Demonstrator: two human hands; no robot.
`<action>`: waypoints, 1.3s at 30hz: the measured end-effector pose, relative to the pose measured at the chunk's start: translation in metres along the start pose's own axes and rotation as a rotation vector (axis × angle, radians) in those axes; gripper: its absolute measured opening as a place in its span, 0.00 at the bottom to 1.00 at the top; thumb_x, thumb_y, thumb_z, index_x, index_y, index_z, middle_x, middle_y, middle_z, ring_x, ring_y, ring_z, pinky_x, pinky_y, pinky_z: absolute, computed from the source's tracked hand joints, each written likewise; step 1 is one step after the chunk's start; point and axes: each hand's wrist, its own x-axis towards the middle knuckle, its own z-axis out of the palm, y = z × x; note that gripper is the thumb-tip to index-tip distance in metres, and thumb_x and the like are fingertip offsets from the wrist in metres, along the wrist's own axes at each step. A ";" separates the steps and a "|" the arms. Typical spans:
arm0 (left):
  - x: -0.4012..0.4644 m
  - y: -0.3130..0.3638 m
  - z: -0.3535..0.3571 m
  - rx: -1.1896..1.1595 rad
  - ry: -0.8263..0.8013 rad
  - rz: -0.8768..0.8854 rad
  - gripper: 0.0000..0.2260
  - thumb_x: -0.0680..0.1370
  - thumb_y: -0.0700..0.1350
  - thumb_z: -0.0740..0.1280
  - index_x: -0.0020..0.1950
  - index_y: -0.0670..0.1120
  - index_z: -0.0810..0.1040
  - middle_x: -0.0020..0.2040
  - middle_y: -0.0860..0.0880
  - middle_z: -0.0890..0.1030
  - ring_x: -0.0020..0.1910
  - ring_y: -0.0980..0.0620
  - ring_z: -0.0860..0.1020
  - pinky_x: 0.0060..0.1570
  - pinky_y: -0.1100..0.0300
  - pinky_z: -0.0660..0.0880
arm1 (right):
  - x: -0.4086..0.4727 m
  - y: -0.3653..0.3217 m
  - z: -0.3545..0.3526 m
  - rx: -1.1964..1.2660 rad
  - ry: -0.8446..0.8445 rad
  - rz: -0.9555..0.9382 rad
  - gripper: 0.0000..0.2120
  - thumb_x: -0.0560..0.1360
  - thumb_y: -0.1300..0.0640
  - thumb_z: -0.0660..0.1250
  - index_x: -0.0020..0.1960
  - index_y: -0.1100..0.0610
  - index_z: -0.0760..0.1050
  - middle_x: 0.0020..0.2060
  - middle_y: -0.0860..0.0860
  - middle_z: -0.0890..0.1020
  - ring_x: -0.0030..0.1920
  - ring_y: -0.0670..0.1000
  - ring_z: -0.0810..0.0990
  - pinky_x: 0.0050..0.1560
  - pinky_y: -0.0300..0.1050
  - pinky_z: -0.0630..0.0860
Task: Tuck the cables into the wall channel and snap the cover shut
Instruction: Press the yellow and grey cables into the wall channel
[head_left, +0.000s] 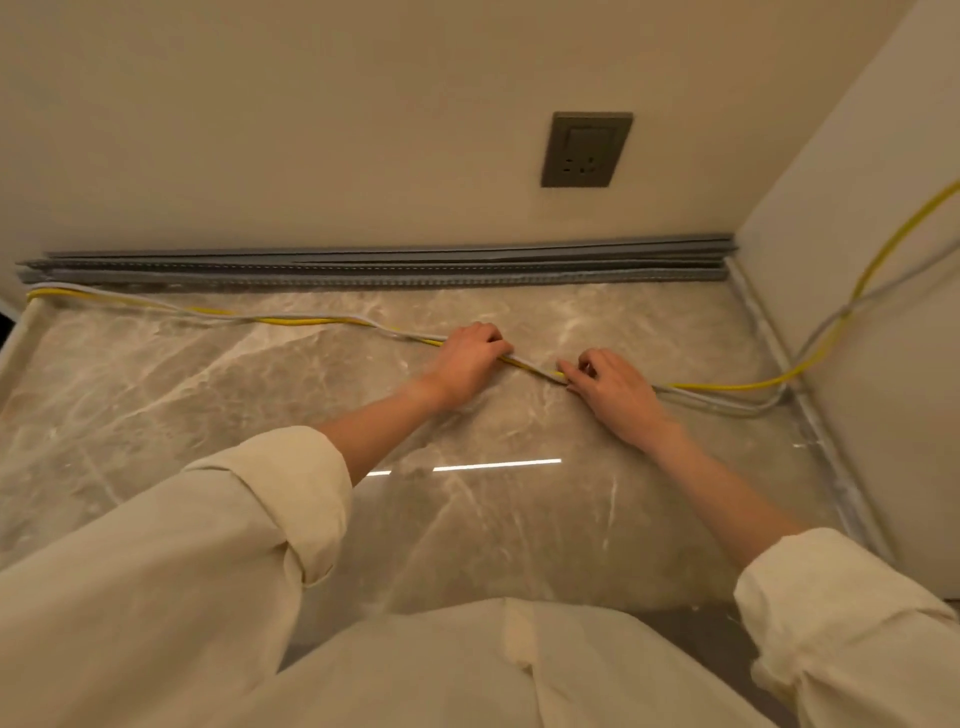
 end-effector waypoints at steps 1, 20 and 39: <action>0.001 0.003 0.001 -0.017 0.012 0.002 0.12 0.78 0.44 0.62 0.58 0.42 0.78 0.56 0.39 0.78 0.56 0.40 0.75 0.54 0.49 0.70 | -0.004 0.006 0.001 0.021 0.010 0.033 0.13 0.76 0.55 0.66 0.59 0.58 0.74 0.44 0.58 0.76 0.45 0.58 0.75 0.42 0.49 0.73; 0.050 0.004 -0.029 -0.073 -0.139 -0.142 0.10 0.79 0.50 0.59 0.48 0.45 0.72 0.47 0.40 0.80 0.46 0.41 0.77 0.44 0.49 0.73 | 0.043 0.109 -0.046 0.285 -0.031 0.130 0.16 0.77 0.50 0.65 0.61 0.56 0.77 0.54 0.57 0.83 0.53 0.56 0.81 0.53 0.49 0.76; 0.122 -0.051 -0.068 -0.202 0.073 -0.271 0.11 0.78 0.44 0.65 0.58 0.42 0.80 0.44 0.37 0.78 0.43 0.38 0.77 0.43 0.54 0.69 | 0.126 0.160 -0.065 0.821 0.147 0.269 0.10 0.74 0.64 0.69 0.54 0.63 0.80 0.46 0.53 0.83 0.41 0.35 0.78 0.44 0.26 0.71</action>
